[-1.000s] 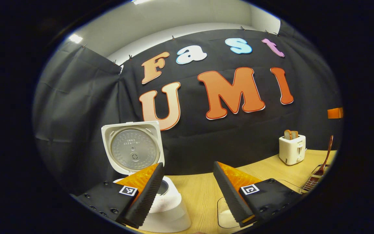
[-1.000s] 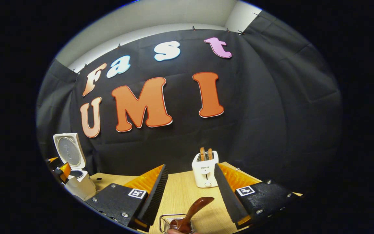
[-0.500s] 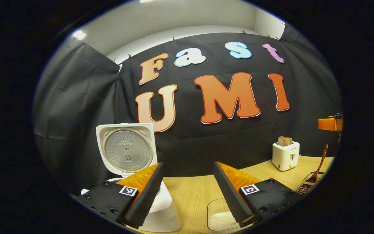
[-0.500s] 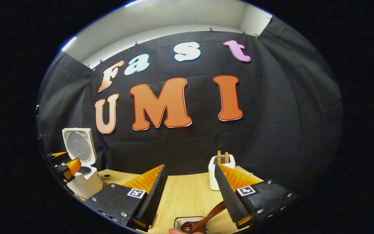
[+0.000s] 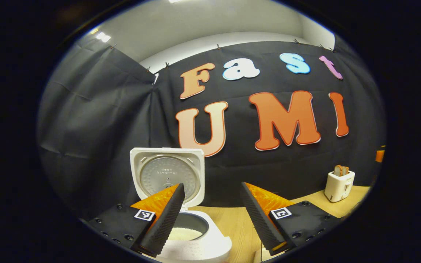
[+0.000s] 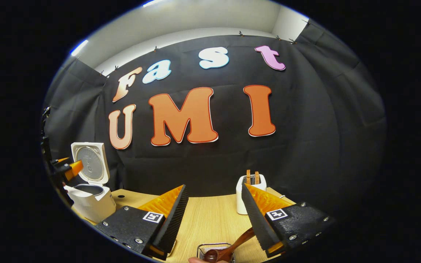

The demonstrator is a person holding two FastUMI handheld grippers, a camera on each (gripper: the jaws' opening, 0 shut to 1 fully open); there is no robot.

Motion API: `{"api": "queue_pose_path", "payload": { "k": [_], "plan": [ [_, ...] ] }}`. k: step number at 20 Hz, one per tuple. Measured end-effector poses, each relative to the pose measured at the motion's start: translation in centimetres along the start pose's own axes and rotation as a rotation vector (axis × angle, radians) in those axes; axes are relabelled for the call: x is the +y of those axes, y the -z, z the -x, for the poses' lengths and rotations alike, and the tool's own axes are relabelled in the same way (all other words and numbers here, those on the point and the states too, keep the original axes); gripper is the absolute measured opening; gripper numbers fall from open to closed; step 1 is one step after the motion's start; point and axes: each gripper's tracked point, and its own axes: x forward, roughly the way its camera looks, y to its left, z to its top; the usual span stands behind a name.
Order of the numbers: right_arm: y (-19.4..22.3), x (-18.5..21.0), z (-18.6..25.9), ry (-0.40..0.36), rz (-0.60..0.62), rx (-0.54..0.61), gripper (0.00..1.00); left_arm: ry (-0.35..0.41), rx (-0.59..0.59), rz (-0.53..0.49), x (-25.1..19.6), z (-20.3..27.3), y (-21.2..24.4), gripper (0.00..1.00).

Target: Close the left gripper, press the button to open the rice cooker; take a wooden spoon from the chopstick holder with the right hand, scoop a spoonful of rice and pour it into the rice cooker, then put the wooden spoon back into the chopstick holder.

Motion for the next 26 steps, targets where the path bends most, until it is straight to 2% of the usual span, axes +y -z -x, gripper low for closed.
{"api": "queue_pose_path", "payload": {
  "k": [3,4,5,7,8,11,15,18,22,26],
  "plan": [
    [-0.4,-0.2,0.1,-0.002,0.012,-0.002,0.87,-0.053,-0.017,0.014,3.2,-3.0,-2.6,0.99],
    [-0.6,-0.2,0.2,-0.002,0.018,-0.006,0.87,-0.066,-0.021,0.020,4.0,-4.0,-3.4,0.94],
    [-0.8,-0.3,0.3,-0.003,0.026,-0.012,0.87,-0.072,-0.025,0.021,4.8,-5.3,-4.2,0.98],
    [-1.1,-0.4,0.3,-0.001,0.045,-0.021,0.87,-0.072,-0.044,0.034,6.1,-7.8,-6.1,0.94],
    [-1.3,-0.3,0.5,-0.005,0.054,-0.025,0.87,-0.093,-0.047,0.034,7.0,-8.6,-6.6,0.99],
    [-1.6,-0.3,0.9,-0.012,0.082,-0.032,0.88,-0.129,-0.062,0.019,9.3,-12.1,-8.4,0.94],
    [-1.9,-0.4,1.3,-0.021,0.122,-0.036,0.89,-0.159,-0.054,0.010,11.2,-16.8,-10.5,0.94],
    [-1.9,-0.3,1.5,-0.024,0.141,-0.029,0.89,-0.154,-0.003,0.023,11.5,-20.5,-10.0,0.93],
    [-1.9,-0.2,1.9,-0.032,0.135,-0.032,0.90,-0.179,0.136,0.010,12.8,-25.8,-6.8,0.94],
    [-0.9,-0.4,1.9,-0.041,0.117,-0.009,0.90,-0.166,0.320,0.068,13.2,-27.4,-2.2,0.94]
  ]
}}
